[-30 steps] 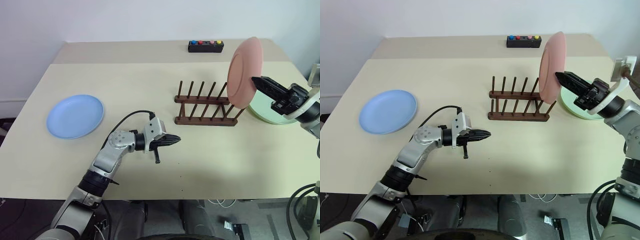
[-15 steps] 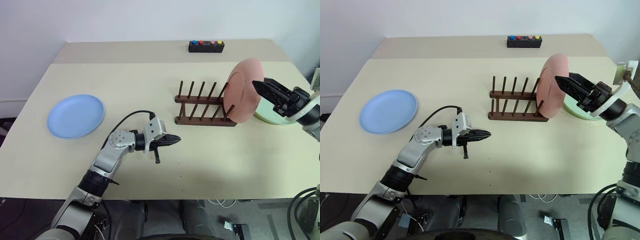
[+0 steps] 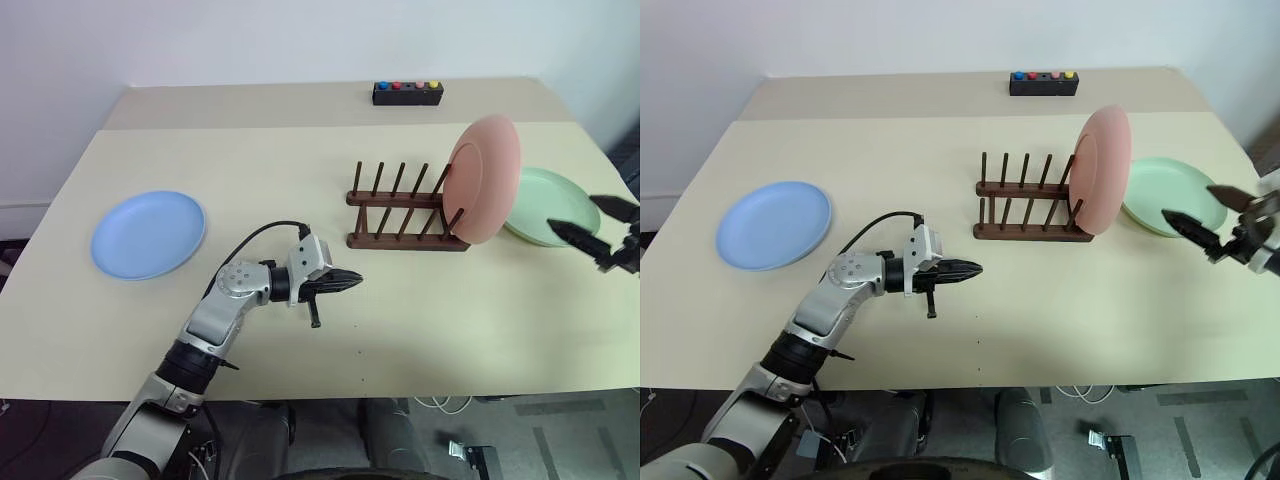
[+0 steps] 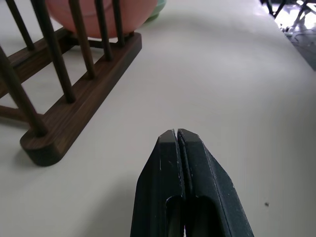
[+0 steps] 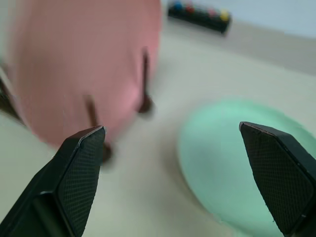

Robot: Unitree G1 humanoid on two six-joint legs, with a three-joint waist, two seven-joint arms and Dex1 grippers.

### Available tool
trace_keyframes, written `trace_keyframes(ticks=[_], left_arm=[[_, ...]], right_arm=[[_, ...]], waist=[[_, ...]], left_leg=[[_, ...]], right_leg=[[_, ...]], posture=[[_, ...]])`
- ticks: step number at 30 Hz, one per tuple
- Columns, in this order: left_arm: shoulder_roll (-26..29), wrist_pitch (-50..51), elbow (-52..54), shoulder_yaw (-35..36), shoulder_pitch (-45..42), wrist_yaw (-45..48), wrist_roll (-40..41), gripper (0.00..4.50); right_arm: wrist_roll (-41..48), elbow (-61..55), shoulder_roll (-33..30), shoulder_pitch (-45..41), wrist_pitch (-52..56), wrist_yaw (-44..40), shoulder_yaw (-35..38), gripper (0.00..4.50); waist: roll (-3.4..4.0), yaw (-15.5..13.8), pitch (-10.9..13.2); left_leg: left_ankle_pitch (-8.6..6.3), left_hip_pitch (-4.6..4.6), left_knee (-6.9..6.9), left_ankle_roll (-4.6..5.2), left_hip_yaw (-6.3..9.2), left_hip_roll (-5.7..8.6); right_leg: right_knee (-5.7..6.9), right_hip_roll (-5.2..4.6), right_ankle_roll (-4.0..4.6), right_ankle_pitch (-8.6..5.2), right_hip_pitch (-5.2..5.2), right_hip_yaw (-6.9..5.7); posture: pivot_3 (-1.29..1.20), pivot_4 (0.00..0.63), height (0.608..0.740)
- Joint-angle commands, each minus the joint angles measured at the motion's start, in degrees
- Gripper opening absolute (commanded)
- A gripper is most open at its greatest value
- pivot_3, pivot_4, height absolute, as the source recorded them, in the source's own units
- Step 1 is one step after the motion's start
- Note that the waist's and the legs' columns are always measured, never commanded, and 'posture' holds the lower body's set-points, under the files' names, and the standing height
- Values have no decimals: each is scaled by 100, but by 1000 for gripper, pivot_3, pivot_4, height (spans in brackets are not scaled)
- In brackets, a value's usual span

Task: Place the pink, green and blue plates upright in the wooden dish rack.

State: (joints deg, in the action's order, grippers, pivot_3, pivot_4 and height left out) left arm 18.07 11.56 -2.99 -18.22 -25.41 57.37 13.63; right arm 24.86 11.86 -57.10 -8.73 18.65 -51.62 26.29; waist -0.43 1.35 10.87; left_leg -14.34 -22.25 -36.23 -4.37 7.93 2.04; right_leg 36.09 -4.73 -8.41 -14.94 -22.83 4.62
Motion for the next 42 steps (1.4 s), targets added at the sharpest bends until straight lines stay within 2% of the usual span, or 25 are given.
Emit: trace_keyframes(ticks=[1,4,10,13,20,26,35,38,42], left_arm=[[-49,36,305,132,-74,126,259,0],[-51,165,425,132,-95,171,358,0],[14,448,889,91,35,111,439,0],[23,527,1036,71,116,51,416,0],[14,587,1063,78,153,-20,399,0],[-10,519,984,56,151,-34,349,0],[-7,461,934,60,192,-58,315,0],[-29,418,842,64,142,-60,288,0],[-55,322,657,83,55,-80,211,0]], right_arm=[[-996,552,-177,-249,-929,159,-654,4425],[-1895,1243,-238,-479,-1721,359,-1374,4425],[-2545,2558,54,-1317,-2516,737,-2005,4425],[-2810,3169,147,-1652,-2804,1035,-2178,3633],[-3006,3766,206,-1893,-3299,1317,-2312,38],[-3133,3294,-3,-1483,-3517,1699,-2182,38],[-2875,662,-450,-613,-2925,2398,-793,38],[-2938,-122,-580,-685,-2749,2352,-602,38],[-2877,-958,-738,-1310,-2408,2146,-717,38]], waist=[[1,-10,0],[5,-19,-1],[6,-9,0],[6,-15,1],[7,-30,0],[5,-34,0],[27,25,-1],[26,38,0],[28,58,0]], left_leg=[[0,-1,0,0,0,0],[0,-1,1,0,0,0],[0,-1,1,-1,0,0],[0,1,1,-1,1,0],[1,1,-1,-1,3,1],[1,3,0,-1,3,1],[0,4,3,0,1,2],[0,4,2,0,2,1],[0,3,0,0,2,1]], right_leg=[[0,0,0,0,0,0],[0,0,0,0,-2,0],[0,-1,1,0,-1,2],[0,-1,1,0,1,1],[-2,-1,1,0,6,1],[-1,0,1,0,7,2],[3,0,1,0,2,6],[3,1,1,0,4,5],[2,0,1,0,4,5]], posture=[[0,150,740],[0,150,740],[0,150,740],[0,150,740],[0,150,740],[0,150,740],[0,150,740],[0,150,740],[0,150,740]])
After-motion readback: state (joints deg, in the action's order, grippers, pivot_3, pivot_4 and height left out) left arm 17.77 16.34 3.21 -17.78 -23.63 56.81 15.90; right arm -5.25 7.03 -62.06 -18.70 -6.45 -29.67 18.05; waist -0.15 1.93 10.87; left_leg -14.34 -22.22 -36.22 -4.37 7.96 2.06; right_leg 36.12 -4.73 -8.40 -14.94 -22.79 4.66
